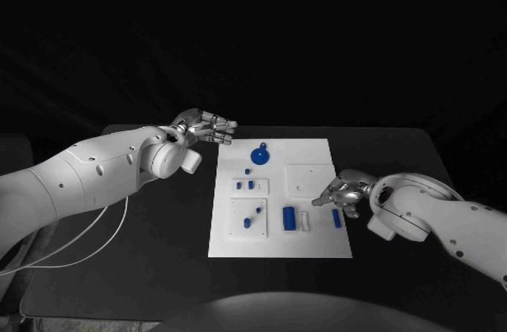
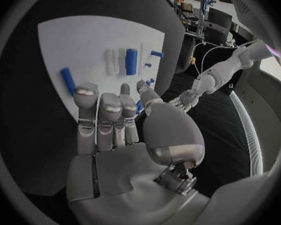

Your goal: Assemble the parts on the task board

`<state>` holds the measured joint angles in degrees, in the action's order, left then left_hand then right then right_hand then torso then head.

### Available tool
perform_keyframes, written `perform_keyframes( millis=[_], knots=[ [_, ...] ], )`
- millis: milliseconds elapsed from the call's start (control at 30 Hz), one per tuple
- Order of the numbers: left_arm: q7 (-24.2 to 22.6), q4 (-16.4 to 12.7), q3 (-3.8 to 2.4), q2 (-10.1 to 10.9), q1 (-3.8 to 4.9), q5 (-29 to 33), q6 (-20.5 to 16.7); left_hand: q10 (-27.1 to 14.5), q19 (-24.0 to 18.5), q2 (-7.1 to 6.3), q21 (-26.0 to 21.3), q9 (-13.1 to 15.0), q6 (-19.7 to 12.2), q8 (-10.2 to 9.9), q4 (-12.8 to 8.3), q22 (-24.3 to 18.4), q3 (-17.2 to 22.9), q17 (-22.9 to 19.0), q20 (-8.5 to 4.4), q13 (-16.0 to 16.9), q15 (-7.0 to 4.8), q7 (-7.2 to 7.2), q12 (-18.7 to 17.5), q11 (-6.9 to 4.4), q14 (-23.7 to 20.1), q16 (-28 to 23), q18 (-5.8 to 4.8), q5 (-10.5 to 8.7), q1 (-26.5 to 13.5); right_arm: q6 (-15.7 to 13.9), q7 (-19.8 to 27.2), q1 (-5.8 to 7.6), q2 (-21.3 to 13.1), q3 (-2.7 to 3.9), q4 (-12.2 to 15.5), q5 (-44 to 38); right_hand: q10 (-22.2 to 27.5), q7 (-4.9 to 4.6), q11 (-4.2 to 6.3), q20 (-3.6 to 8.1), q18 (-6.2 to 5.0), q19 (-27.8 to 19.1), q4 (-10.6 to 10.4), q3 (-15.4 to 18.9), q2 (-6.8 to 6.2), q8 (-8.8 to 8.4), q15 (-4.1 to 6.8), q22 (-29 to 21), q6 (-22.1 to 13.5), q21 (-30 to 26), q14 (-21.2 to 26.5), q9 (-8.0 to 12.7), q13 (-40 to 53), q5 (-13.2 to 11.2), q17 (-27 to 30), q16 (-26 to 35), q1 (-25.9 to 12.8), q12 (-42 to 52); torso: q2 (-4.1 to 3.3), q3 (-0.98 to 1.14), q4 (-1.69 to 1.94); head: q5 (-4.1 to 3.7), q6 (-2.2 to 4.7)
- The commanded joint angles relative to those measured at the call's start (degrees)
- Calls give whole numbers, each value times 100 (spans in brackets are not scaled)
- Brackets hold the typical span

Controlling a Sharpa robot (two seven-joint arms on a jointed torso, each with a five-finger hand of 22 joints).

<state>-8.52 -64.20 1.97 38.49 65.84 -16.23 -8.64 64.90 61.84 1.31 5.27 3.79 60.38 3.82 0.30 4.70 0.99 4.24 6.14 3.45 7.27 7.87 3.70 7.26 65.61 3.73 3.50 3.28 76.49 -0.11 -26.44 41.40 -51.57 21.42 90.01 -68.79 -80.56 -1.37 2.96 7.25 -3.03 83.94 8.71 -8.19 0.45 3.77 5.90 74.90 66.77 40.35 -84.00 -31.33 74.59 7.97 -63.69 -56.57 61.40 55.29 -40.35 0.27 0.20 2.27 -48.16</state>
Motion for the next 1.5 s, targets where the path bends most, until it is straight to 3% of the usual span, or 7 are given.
perform_keyframes(
  millis=[33, 267, 400, 733, 767, 1033, 1500],
  knots=[
    [-229, -23, -2, 5, 1, 3, -45, 1, 12, 31, -24, 8, 7, -16, 19, -7, 15, 6, 21, -3, -32, -36, -30, -28, -7, -18, 77, -25, -43, 170, 198, 68, -59, 23, -225, -134, -22, -16, -9, -37, 14, 317, -1, -41, -5, -17, -29, 225, 25, 25, 18, 175, 93, -35, -6, -20, 53, 84, 20, -16, -7, -62, 40],
    [-263, -23, -1, 11, -8, 42, -38, 11, 14, -86, -30, 3, 9, -16, -19, -9, -80, -19, 1, -5, -41, -34, -30, -33, -7, -17, 57, -61, -43, 553, -312, 142, -108, 55, -489, -716, -67, 8, 17, -15, 11, 328, -152, -62, -65, 3, -9, 256, 99, 71, 11, 3, 190, -394, -61, -95, 19, 198, 40, -22, -18, -78, 56],
    [-238, -22, -1, 14, -15, 43, 0, 11, 28, -68, -43, 0, 15, -17, -60, -15, -180, -42, -25, -5, -45, -30, -30, -31, -1, -16, 19, -60, -13, 646, -603, 145, -81, 58, -524, -960, -68, 9, 8, -19, 14, 326, -411, -384, -278, -2, -12, 271, 42, 92, 16, -293, 216, -460, -66, -109, 57, 162, 40, -35, -17, -101, 64],
    [-242, -45, -1, 20, -28, -9, 100, -62, -28, -204, -103, -1, -44, -19, -59, -37, -367, -43, -18, -4, -31, -14, -31, -9, -46, -18, -27, -61, -103, 631, -997, 11, 124, 14, -564, -1268, -46, -35, -10, -16, 9, 328, -688, -570, -563, -19, -17, 274, -51, 88, 18, -305, 210, -521, -73, -117, -99, 92, 24, -30, -6, -103, 54],
    [-248, -49, -1, 21, -29, -26, 80, -67, -30, -212, -104, -2, -49, -20, -57, -37, -367, -43, -17, -5, -30, -13, -32, -6, -47, -18, -28, -60, -109, 637, -1009, -12, 156, 7, -576, -1282, -56, -40, -11, -11, 22, 328, -1004, -852, -781, -12, -18, 278, -38, 95, 20, -249, 222, -521, -94, -109, -19, 65, 24, -30, -6, -99, 53],
    [-264, -65, -1, 33, -36, -79, 14, -87, -31, -348, -93, 0, -111, -16, 42, -27, -148, -40, -17, -4, -22, -22, -30, 2, -40, -16, -27, -60, -178, 695, -1054, -165, 379, -34, -713, -1397, -58, -45, -14, -17, 25, 324, -1122, -847, -822, -8, -23, 275, -41, 72, 14, -230, 234, -521, -97, -86, -48, 35, 27, -27, -10, -76, 40],
    [-222, -62, -1, 42, -38, -60, 10, -86, -27, -314, -91, 0, -125, -15, 55, -26, -126, -40, -16, -3, -21, -9, -29, 8, -37, -16, -23, -60, -178, 739, -1205, -256, 497, -114, -720, -2005, -60, -38, -10, -15, 27, 325, -1126, -825, -807, -6, -22, 277, -23, 59, 12, -230, 222, -521, -105, -73, -22, -22, 29, -33, -9, -58, 10]
  ],
)
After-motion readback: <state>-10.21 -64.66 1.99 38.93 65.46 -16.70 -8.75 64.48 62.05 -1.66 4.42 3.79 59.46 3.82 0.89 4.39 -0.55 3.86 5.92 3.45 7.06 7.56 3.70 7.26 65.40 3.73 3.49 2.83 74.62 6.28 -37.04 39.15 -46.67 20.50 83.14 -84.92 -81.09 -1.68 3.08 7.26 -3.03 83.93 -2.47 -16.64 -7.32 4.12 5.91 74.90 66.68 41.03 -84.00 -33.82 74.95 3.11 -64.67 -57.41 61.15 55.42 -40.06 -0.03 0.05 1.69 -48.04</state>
